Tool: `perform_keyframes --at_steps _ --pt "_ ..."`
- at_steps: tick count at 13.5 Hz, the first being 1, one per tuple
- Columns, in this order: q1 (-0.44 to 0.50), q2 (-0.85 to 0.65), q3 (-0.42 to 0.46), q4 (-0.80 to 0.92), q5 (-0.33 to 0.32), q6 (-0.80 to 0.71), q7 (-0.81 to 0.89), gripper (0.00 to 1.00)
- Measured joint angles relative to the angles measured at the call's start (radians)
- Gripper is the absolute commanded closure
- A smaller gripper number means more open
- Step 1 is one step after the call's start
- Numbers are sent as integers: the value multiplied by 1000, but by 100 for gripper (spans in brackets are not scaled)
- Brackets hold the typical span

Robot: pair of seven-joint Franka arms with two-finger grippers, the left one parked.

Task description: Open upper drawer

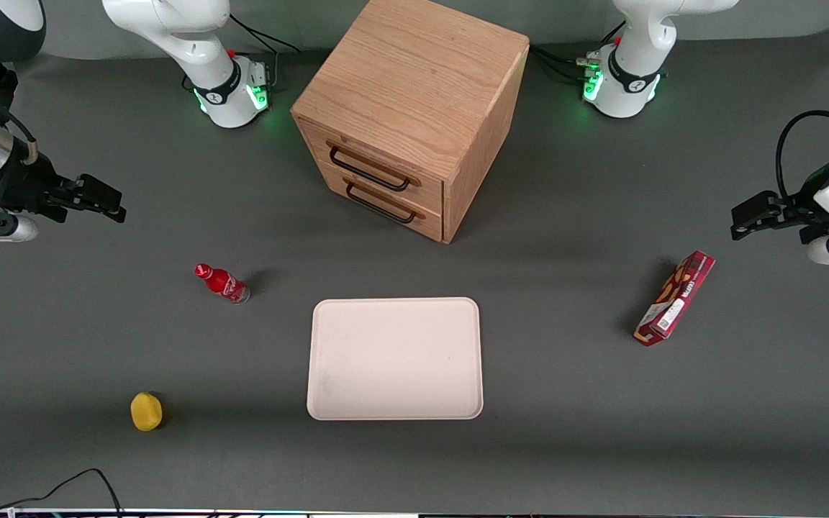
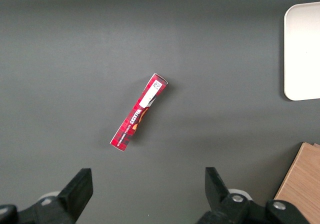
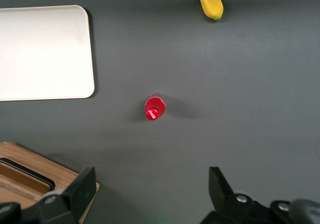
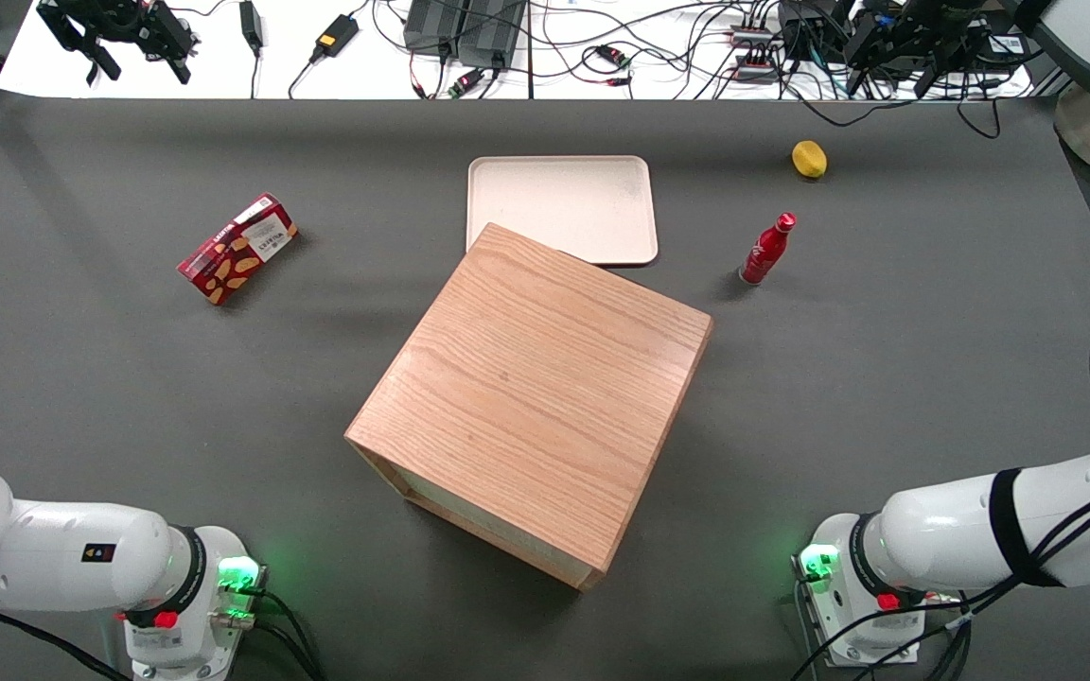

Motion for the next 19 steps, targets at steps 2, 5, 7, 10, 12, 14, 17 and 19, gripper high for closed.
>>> perform_keyframes --at_steps 2,5,7,10,12,14,17,19 --pt "5 -1 25 14 3 -8 0 0" --pt "10 -2 135 54 12 -84 0 0" --pt "14 -3 234 67 18 -100 0 0" --pt "22 -3 323 78 131 -101 -27 0" --pt "21 6 326 78 220 -102 -206 0" --pt "19 42 324 76 291 -102 -383 0" --pt "25 125 340 69 365 -98 -467 0" --pt "30 176 388 47 365 -59 -473 0"
